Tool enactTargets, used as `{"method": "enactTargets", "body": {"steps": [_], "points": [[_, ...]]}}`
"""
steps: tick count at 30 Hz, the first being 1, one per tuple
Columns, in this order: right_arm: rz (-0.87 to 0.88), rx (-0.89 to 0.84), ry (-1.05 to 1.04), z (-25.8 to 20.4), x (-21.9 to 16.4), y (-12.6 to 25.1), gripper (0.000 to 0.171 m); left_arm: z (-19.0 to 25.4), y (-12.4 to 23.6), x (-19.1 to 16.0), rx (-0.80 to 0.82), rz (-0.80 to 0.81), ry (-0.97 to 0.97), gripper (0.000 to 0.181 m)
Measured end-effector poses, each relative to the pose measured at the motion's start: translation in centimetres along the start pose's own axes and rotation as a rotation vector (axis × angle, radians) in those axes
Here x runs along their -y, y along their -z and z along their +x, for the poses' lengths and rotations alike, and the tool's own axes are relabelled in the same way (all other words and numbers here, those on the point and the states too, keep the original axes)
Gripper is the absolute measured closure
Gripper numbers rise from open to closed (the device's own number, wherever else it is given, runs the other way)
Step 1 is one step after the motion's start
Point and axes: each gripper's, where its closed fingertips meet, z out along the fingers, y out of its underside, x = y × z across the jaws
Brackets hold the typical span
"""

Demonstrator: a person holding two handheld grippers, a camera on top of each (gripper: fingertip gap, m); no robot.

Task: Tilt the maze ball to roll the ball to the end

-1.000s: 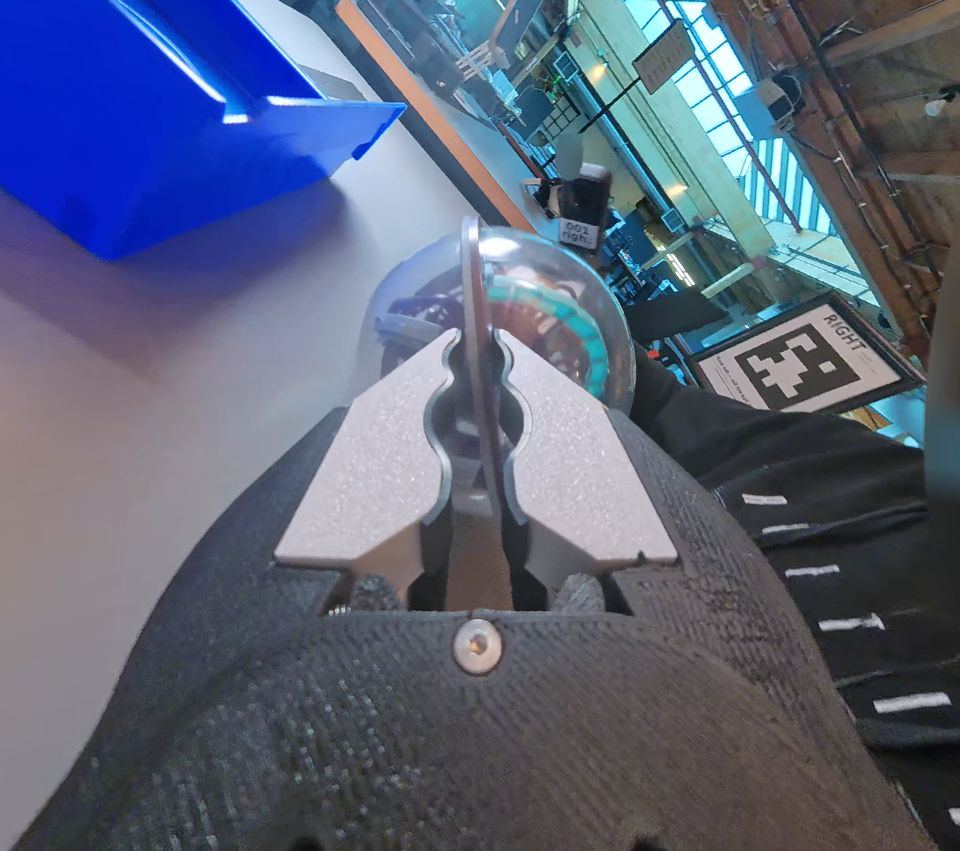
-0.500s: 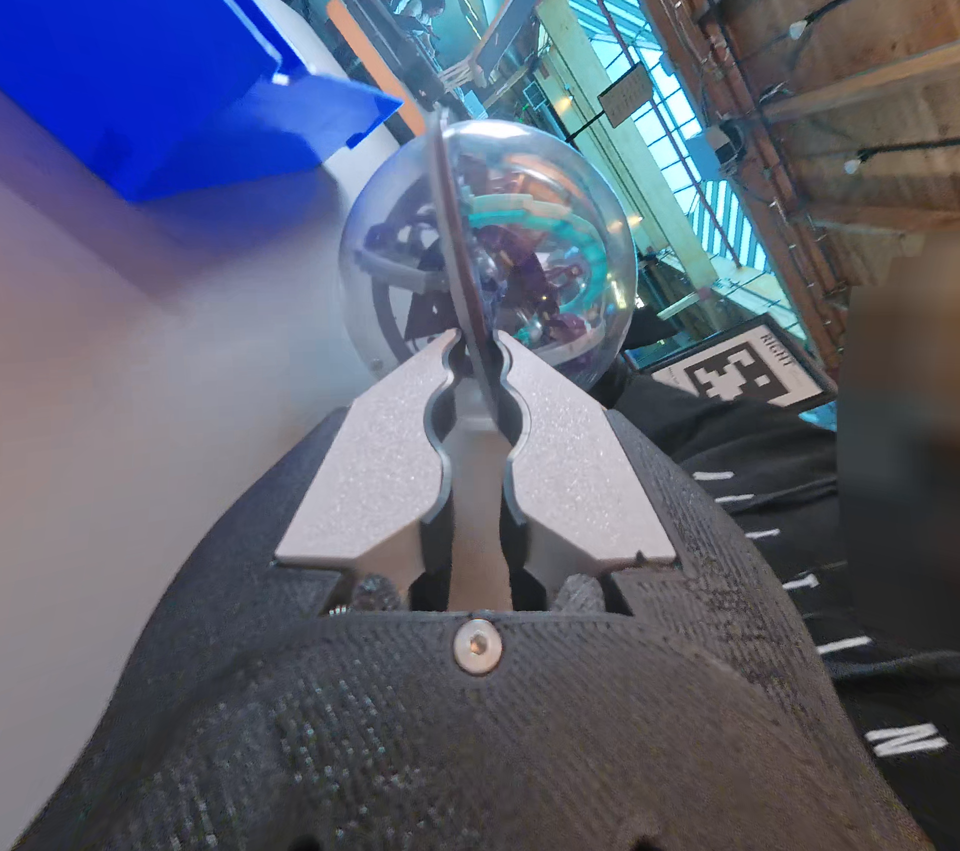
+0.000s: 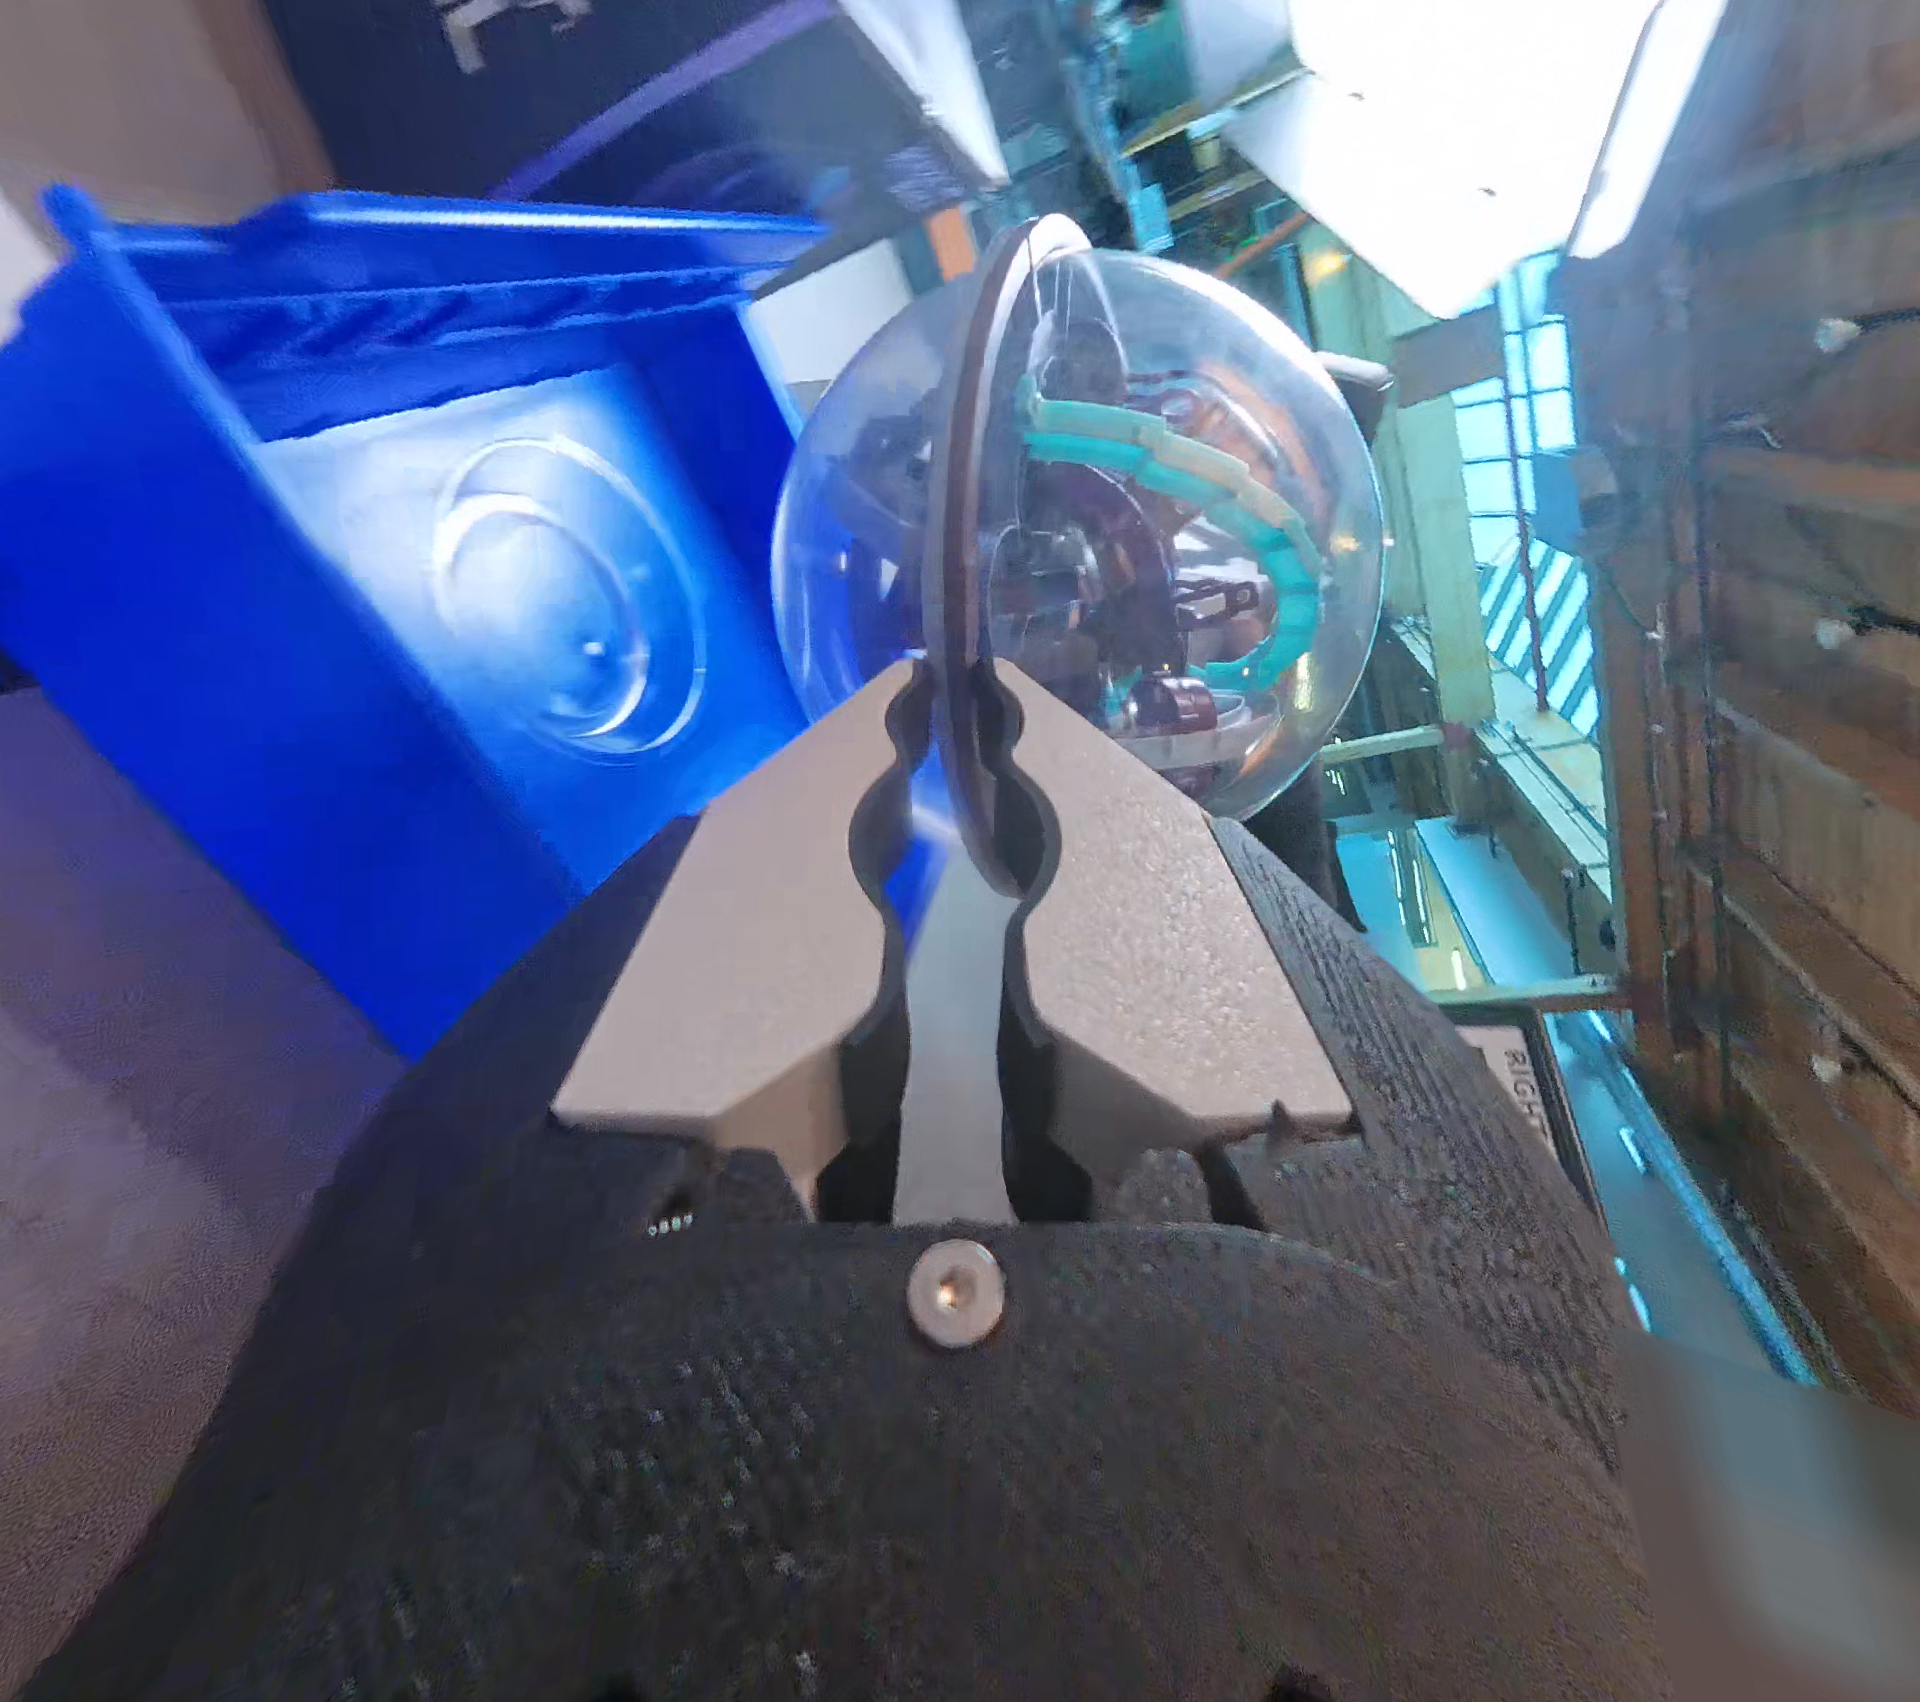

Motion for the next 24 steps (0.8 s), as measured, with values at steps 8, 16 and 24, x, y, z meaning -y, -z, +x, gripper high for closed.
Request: {"method": "enactTargets", "body": {"steps": [8,16,24], "points": [[-0.157,-0.046,-0.109,8.8,-2.8,-2.0,0.165,-4.6,-3.0,-0.3,0.178,-0.167,-0.01,0.174],[-0.16,-0.009,-0.066,8.8,-3.2,-2.2,0.149,-5.5,-2.8,-0.6,0.464,-0.318,-0.282,0.154],[0.017,-0.088,0.227,5.3,-1.7,-0.8,0.135,-2.8,-3.5,-1.4,0.511,-0.291,-0.748,0.142]]}}
